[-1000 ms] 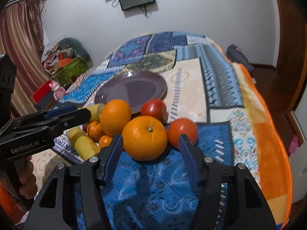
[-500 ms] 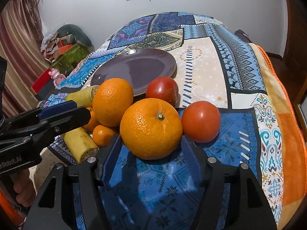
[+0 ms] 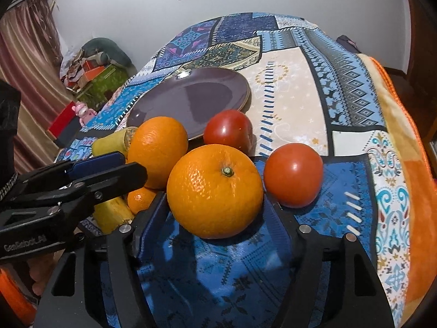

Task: Organize fruits
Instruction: 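Close the right tool on its large orange while the left tool closes on the other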

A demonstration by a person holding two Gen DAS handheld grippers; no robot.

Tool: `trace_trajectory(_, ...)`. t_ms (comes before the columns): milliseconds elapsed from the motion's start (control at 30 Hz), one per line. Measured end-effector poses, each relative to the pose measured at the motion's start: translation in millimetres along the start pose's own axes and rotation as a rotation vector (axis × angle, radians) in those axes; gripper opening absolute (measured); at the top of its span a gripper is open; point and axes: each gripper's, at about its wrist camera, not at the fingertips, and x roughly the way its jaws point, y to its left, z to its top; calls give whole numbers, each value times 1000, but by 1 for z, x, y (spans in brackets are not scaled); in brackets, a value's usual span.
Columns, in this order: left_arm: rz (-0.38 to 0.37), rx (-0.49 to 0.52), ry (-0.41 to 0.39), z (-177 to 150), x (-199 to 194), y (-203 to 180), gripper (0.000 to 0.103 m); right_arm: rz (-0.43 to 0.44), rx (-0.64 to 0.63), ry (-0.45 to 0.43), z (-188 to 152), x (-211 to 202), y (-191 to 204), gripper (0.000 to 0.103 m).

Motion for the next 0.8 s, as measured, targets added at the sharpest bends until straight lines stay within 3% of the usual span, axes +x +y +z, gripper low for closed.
trace_trajectory(233, -5, 19, 38, 6, 14, -10, 50, -20, -12, 1, -3, -14, -8, 66)
trace_trajectory(433, 44, 37, 54, 10, 21, -18, 53, -50, -18, -13, -5, -23, -11, 65)
trace_trajectory(667, 51, 30, 68, 13, 28, -22, 64, -73, -17, -30, -4, -23, -15, 66)
trace_trajectory(800, 74, 24, 77, 16, 36, -22, 64, -61, -18, -11, -7, -15, -14, 66)
